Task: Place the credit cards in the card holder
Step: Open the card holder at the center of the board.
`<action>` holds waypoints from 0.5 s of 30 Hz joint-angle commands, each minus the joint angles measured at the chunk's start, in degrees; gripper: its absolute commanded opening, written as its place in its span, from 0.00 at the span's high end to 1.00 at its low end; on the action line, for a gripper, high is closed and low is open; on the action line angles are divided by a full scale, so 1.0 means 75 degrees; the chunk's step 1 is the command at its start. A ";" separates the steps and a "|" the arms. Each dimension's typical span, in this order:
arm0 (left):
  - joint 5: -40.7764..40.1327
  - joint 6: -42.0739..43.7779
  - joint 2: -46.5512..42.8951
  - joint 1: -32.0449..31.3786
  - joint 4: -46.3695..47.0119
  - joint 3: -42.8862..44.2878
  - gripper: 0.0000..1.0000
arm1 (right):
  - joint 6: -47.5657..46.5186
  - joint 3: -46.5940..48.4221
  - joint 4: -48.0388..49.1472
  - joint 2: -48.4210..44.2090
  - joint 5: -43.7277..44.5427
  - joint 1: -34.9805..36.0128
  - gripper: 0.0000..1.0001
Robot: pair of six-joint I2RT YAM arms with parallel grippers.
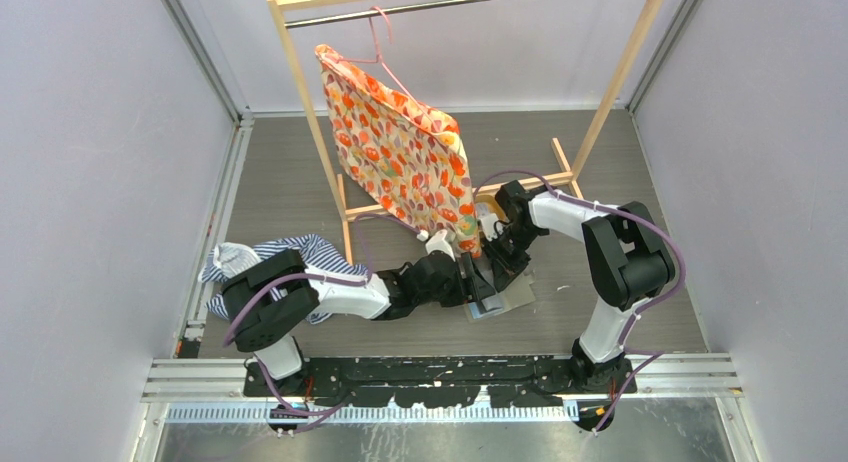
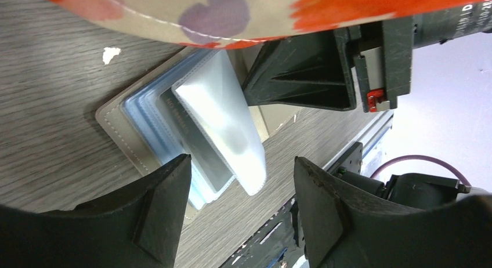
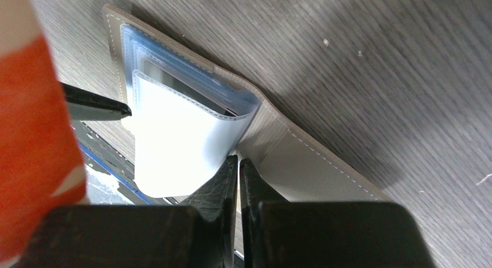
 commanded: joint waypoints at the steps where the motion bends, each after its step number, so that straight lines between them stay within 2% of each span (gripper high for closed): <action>1: 0.0003 0.0017 -0.0122 0.0026 -0.0322 0.0337 0.33 | -0.0075 0.0199 -0.0066 0.0016 -0.0073 0.0038 0.89; 10: 0.0290 -0.0122 0.0354 0.0016 -0.0057 0.0582 0.33 | -0.0080 0.0204 -0.0090 0.0047 -0.0093 0.0036 0.89; 15: 0.0180 -0.0210 0.0374 0.0016 -0.0473 0.0699 0.33 | -0.0102 0.0222 -0.0113 0.0076 -0.0093 0.0053 0.89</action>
